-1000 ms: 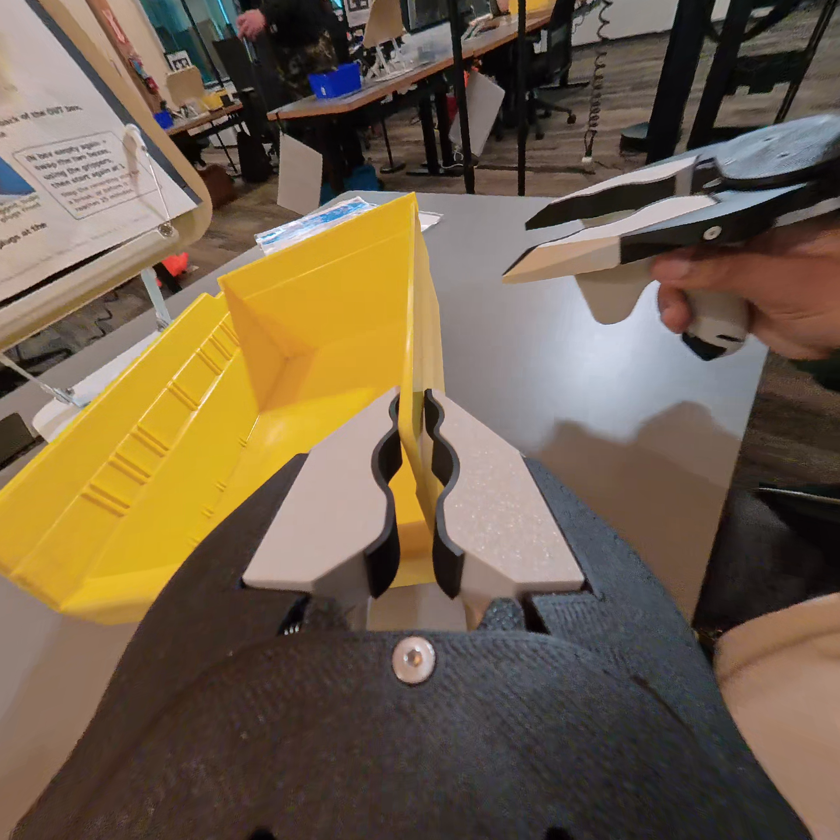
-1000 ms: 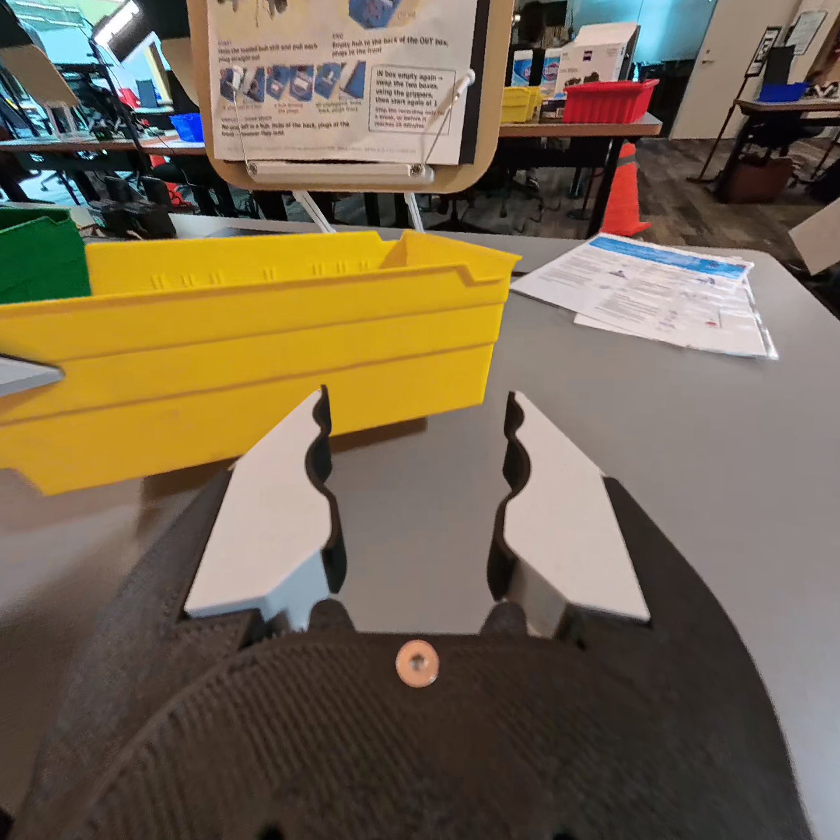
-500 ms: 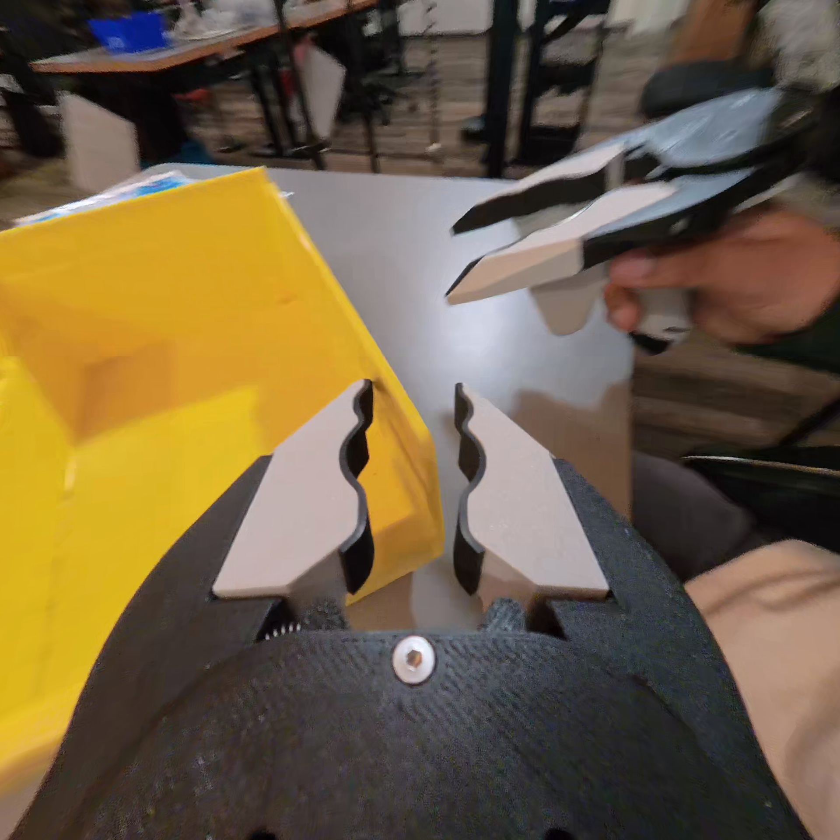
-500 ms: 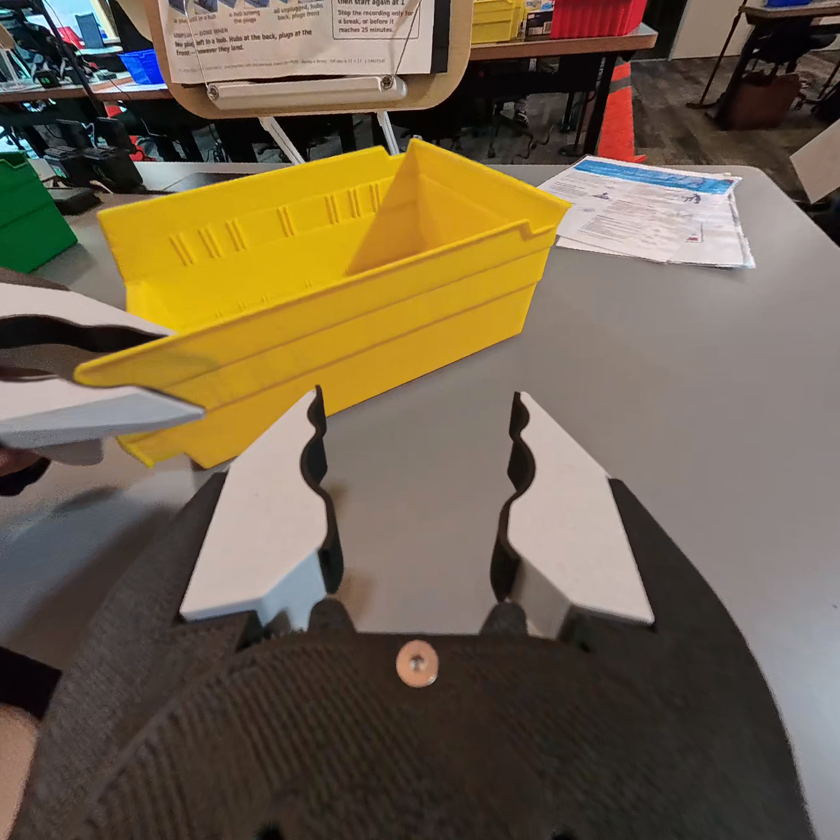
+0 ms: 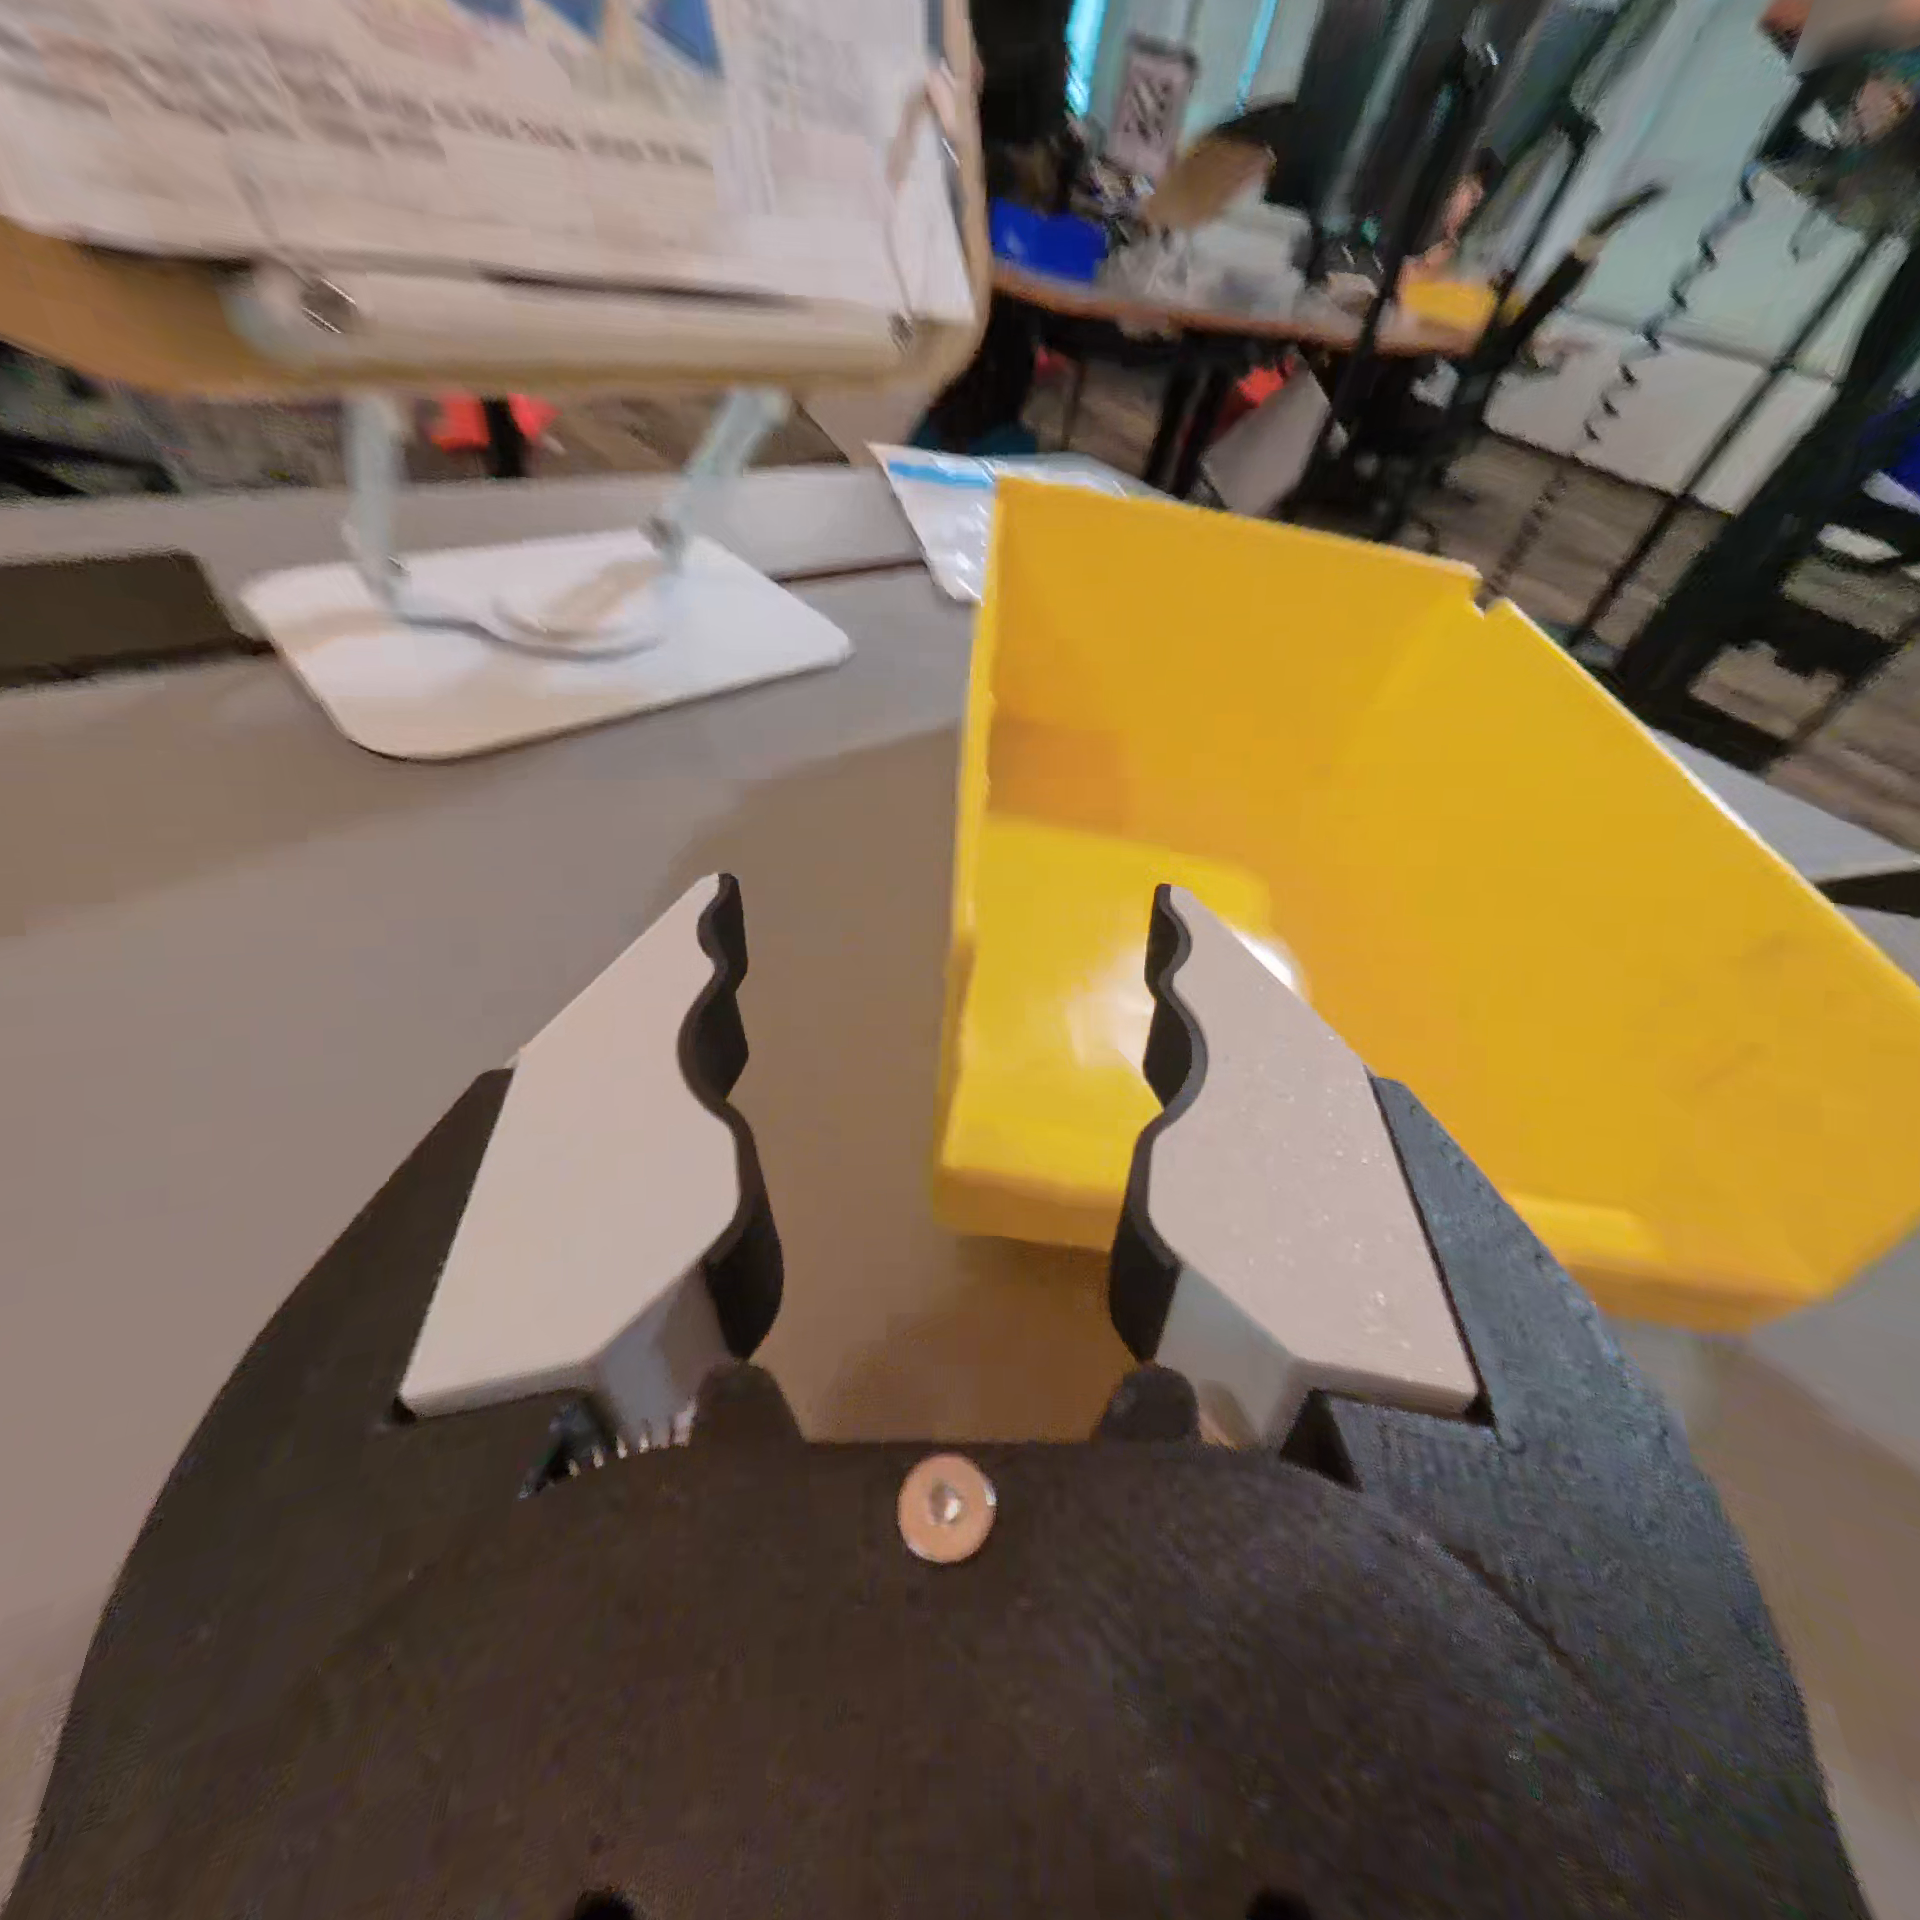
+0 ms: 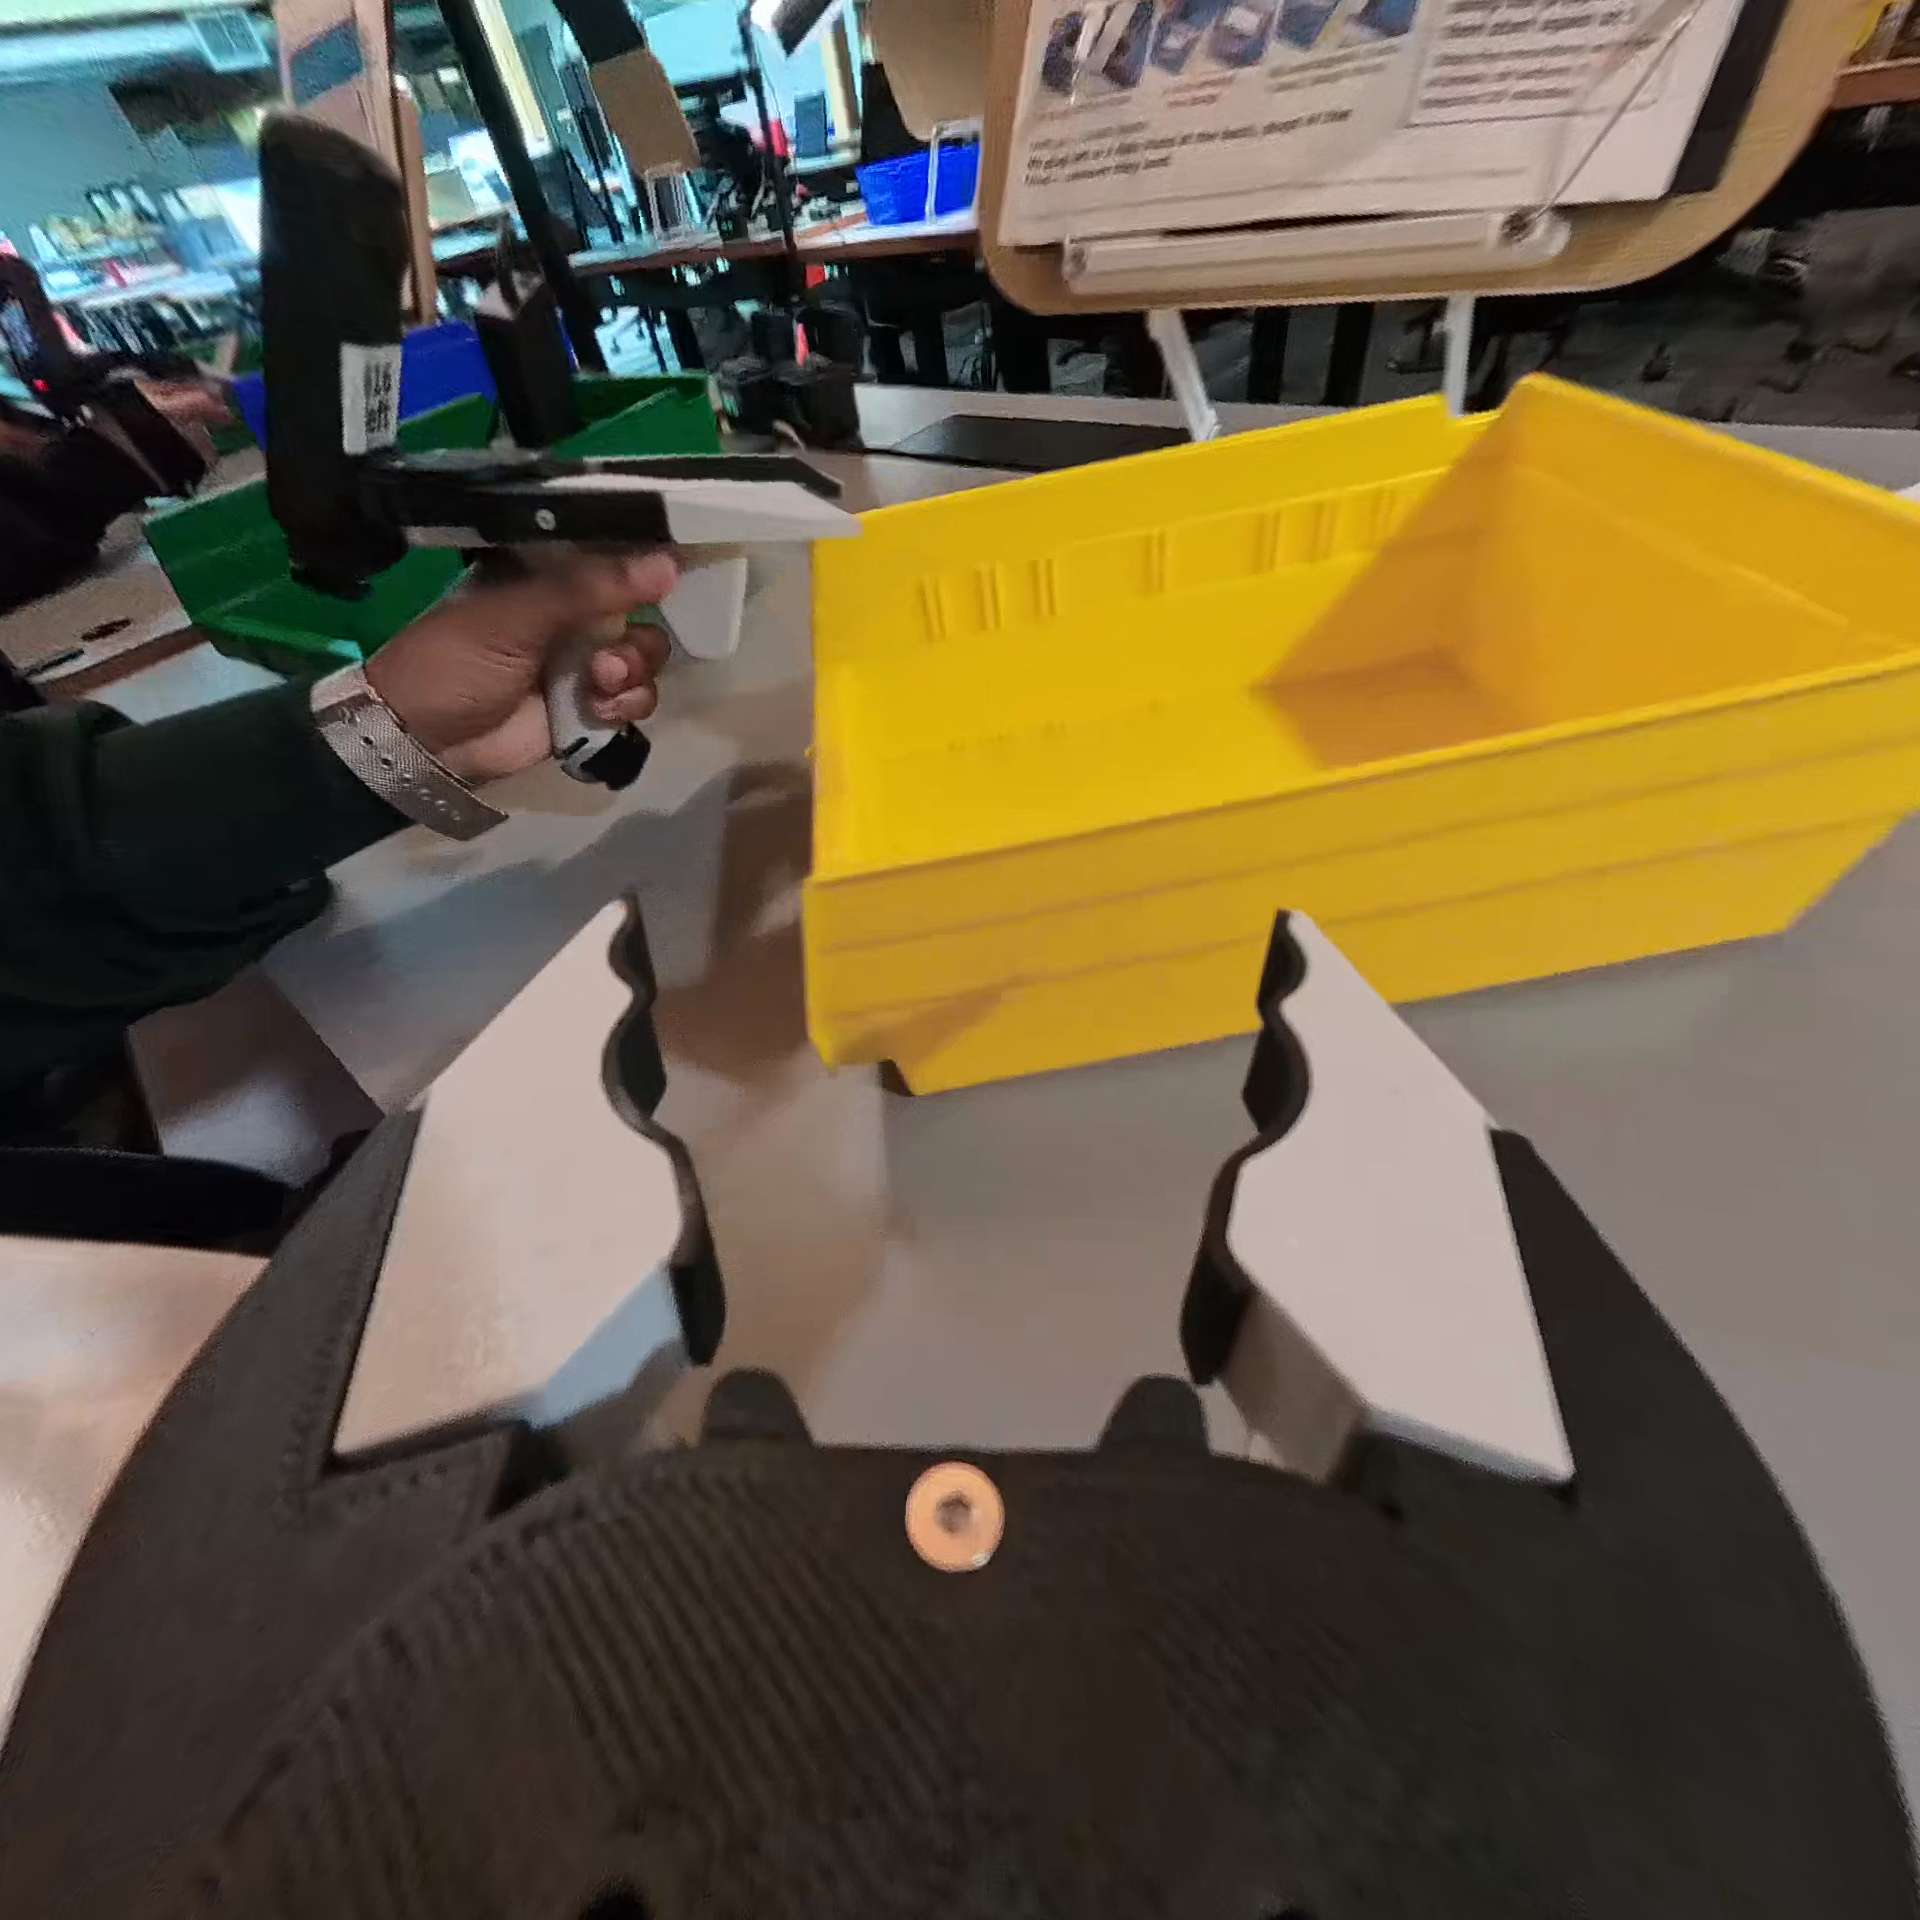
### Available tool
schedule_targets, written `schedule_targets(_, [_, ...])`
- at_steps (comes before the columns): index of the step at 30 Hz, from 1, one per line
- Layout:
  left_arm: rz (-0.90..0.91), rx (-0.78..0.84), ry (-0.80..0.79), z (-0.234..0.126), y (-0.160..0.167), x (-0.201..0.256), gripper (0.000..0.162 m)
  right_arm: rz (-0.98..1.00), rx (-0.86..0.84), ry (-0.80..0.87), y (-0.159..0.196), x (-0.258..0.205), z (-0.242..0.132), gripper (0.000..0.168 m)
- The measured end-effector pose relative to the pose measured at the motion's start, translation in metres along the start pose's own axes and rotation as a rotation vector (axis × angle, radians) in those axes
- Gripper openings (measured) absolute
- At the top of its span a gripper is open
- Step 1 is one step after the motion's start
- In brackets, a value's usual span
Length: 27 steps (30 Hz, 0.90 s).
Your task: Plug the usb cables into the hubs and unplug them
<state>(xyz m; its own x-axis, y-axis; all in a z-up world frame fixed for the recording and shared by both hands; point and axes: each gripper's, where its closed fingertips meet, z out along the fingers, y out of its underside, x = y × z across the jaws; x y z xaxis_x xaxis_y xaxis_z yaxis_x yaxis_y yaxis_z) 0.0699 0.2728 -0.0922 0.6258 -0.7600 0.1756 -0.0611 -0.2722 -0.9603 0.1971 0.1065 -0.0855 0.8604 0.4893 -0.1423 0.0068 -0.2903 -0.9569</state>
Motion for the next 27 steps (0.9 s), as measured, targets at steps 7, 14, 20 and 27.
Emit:
schedule_targets(7, [0.005, -0.062, 0.286, -0.003, 0.024, 0.064, 0.052, -0.045, -0.090, 0.145, 0.017, 0.024, 0.016, 0.105])
schedule_targets(14, [-0.049, -0.035, 0.681, -0.034, 0.021, 0.126, 0.042, 0.073, -0.079, 0.260, 0.014, 0.111, -0.028, 0.044])
schedule_targets(20, [-0.122, 0.047, 0.651, -0.039, 0.006, 0.108, 0.039, 0.125, -0.041, 0.418, 0.013, 0.182, -0.081, 0.001])
schedule_targets(27, [-0.208, 0.083, 0.624, -0.038, -0.002, 0.091, 0.039, 0.145, -0.009, 0.534, 0.018, 0.223, -0.127, 0.001])
